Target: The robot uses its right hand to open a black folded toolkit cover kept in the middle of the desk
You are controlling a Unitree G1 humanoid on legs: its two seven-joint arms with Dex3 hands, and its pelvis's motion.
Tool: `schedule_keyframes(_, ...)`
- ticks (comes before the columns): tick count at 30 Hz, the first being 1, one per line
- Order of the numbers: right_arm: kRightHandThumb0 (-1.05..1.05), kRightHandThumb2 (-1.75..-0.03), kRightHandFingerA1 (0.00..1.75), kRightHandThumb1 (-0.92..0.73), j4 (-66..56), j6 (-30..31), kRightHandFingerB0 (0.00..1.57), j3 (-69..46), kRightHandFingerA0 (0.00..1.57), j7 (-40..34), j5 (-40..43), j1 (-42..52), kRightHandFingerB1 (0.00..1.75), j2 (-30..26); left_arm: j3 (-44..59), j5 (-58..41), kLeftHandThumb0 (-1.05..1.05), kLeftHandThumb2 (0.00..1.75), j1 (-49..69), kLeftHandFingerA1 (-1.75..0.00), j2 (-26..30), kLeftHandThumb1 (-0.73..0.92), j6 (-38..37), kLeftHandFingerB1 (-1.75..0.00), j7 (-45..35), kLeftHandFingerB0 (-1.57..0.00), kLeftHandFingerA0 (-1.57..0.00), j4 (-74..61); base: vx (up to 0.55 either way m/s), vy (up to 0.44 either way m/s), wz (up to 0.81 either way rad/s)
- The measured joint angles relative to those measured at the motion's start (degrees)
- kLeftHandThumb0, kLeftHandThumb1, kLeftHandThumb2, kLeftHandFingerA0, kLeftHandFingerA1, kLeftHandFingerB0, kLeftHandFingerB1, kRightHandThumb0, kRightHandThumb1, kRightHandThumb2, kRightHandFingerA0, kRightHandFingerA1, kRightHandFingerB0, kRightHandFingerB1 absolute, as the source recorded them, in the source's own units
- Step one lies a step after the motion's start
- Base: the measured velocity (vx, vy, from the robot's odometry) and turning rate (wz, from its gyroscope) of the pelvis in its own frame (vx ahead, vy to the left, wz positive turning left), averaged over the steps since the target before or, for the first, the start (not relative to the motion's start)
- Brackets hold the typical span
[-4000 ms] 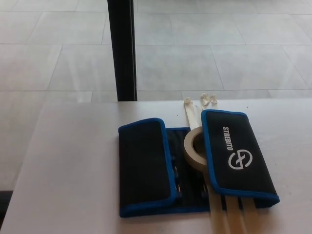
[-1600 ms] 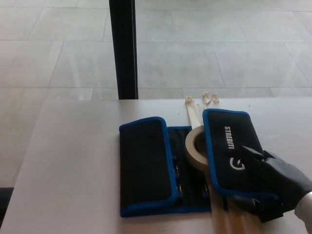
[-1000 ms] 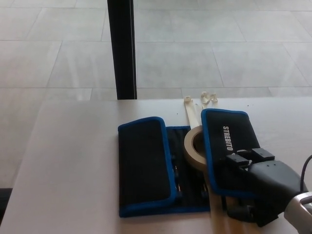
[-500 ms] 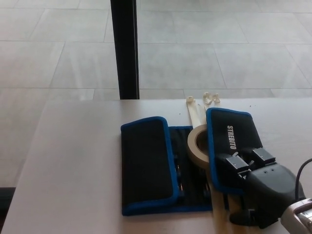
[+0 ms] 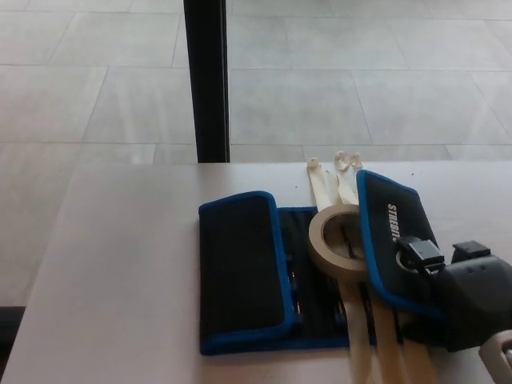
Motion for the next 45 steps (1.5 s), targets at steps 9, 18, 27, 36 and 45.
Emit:
schedule_keyframes(9,-0.3,-0.93,1.37,-0.51,4.3,-0.6,0.45,-0.7,1.25,-7.8,-0.8,0.0,0.57,1.9,-0.5,0.1,-0.97,0.76,-0.1,-0.48,0.0,0.92,0.0,-0.35,0.0,-0.27,-0.28,0.0,0.0,0.0,0.0)
schedule_keyframes(18,-0.25,-0.68,1.7,-0.68,5.7,-3.0,0.92,-2.4,0.98,-14.0,-0.9,0.0,0.63,2.2,-0.7,0.2,-0.96,0.78,-0.2,-0.5,0.2,0.92,0.2,-0.36,0.0,-0.26,-0.29,0.2,0.0,0.0,0.0)
schedule_keyframes(27,-0.26,-0.79,1.66,-0.66,5.8,-7.0,0.87,-10.4,0.95,-18.5,2.2,0.6,0.95,5.5,-0.5,0.1,-0.95,0.78,-0.4,-0.5,0.2,0.92,0.3,-0.35,0.0,-0.26,-0.29,0.2,0.0,0.0,0.0)
schedule_keyframes(36,-0.21,-0.91,1.48,-0.58,5.7,-9.5,0.94,-21.9,0.99,-18.4,8.1,1.1,0.87,10.6,-0.5,0.1,-0.97,0.79,-0.4,-0.48,0.2,0.92,0.3,-0.34,0.0,-0.25,-0.3,0.1,0.0,0.0,0.0)
schedule_keyframes(45,-0.29,-0.7,1.19,-0.64,5.7,-10.0,0.85,-31.8,0.67,-16.9,13.3,0.9,0.85,12.6,-0.5,0.1,-0.99,0.79,-0.4,-0.49,0.2,0.92,0.3,-0.35,0.0,-0.25,-0.29,0.1,0.0,0.0,0.0)
